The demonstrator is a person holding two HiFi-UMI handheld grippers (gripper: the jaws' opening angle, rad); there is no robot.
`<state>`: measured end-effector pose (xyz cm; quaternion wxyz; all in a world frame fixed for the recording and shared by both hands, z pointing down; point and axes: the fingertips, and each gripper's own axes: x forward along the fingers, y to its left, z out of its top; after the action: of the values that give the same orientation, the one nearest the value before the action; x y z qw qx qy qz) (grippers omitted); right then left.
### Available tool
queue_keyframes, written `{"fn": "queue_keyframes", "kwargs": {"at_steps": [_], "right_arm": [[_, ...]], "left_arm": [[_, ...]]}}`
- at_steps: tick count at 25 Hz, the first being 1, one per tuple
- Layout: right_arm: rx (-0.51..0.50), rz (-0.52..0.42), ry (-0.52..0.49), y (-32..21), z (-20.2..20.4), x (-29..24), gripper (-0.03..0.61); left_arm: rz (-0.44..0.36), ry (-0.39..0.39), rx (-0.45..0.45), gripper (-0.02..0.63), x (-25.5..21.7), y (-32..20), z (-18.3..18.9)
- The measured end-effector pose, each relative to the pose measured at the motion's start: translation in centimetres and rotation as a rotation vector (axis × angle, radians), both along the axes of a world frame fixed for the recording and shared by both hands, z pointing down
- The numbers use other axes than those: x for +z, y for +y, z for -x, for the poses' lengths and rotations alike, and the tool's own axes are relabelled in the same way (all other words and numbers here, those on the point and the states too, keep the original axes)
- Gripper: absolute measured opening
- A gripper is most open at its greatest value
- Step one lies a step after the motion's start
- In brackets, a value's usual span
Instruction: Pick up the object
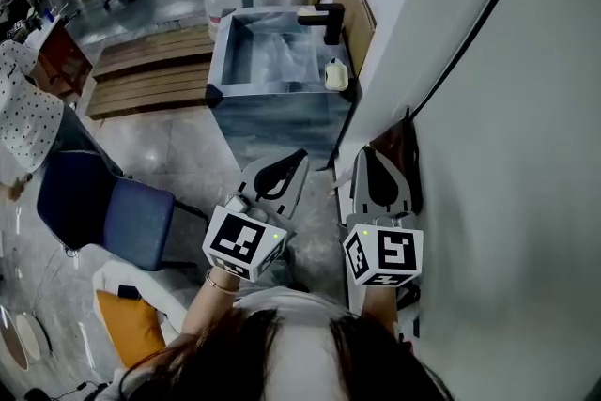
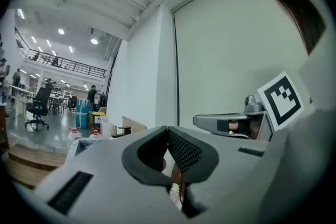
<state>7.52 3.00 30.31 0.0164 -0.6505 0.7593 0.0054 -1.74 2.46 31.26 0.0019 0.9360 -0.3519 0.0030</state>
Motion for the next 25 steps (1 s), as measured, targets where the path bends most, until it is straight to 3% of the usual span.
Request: {"fn": "queue_keyframes", "kwargs": {"at_steps": [15,25], "right_arm": [[0.031,0.009,-0.013,-7.0,1.3,-0.7,0.025],[0.053,0.064,0.019,-11.0,0.1,0.7,0.025]], "left_arm": [[0.008,0.019,0.073,0.009,-0.1,-6.9,1.6],[0.048,0.027,0.111,0.009,1.0,-10.2,-0.1]]}}
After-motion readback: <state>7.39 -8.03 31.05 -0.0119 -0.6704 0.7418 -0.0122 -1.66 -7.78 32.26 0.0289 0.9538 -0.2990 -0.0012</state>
